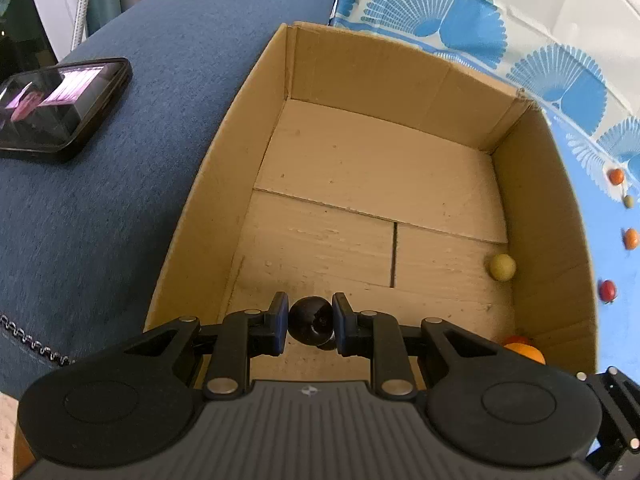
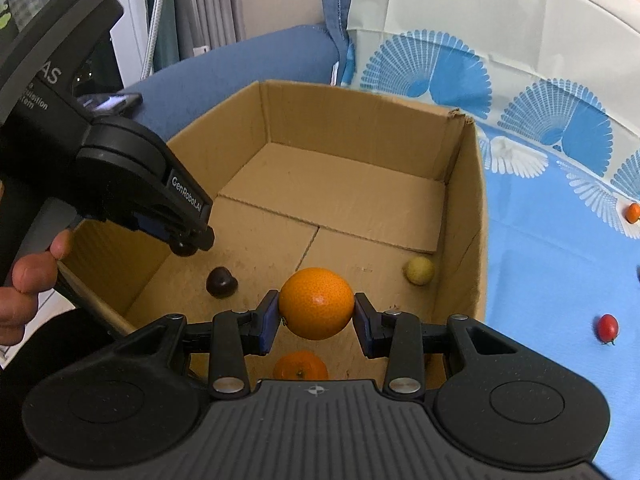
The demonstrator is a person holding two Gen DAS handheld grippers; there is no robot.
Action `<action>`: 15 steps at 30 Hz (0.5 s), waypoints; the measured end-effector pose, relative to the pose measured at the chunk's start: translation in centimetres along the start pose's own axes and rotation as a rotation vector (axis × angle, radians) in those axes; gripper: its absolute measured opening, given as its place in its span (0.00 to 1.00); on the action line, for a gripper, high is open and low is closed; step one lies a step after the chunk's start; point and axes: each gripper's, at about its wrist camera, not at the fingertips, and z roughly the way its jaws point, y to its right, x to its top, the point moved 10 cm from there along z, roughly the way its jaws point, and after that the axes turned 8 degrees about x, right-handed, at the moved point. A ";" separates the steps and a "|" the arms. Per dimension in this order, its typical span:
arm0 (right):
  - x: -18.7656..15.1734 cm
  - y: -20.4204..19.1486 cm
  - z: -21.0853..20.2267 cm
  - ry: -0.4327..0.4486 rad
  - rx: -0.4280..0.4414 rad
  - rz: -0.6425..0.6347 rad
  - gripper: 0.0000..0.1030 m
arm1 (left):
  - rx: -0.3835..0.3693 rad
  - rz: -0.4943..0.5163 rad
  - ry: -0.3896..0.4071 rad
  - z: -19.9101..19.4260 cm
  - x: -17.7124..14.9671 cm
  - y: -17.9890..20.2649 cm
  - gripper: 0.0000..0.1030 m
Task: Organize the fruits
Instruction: 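Open the left tool over the box while the right tool releases the tangerine into it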
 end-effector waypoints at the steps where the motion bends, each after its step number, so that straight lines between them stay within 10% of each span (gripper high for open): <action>1: 0.0 0.0 0.1 -0.003 0.001 -0.001 0.39 | 0.008 0.005 0.001 0.2 0.0 0.0 0.25; 9: 0.0 0.0 0.8 -0.013 -0.010 -0.009 0.40 | 0.035 0.050 0.013 1.3 0.0 0.3 0.27; 10: 0.1 0.0 0.8 -0.013 -0.008 -0.006 0.42 | 0.031 0.070 0.031 1.0 0.1 0.5 0.33; 12: 0.5 0.0 0.4 0.007 -0.014 -0.004 0.63 | 0.028 0.103 0.061 0.3 0.2 1.0 0.93; 15: 1.0 -0.1 -1.2 0.041 -0.042 -0.024 0.86 | 0.052 0.118 0.144 -2.0 0.4 0.9 1.00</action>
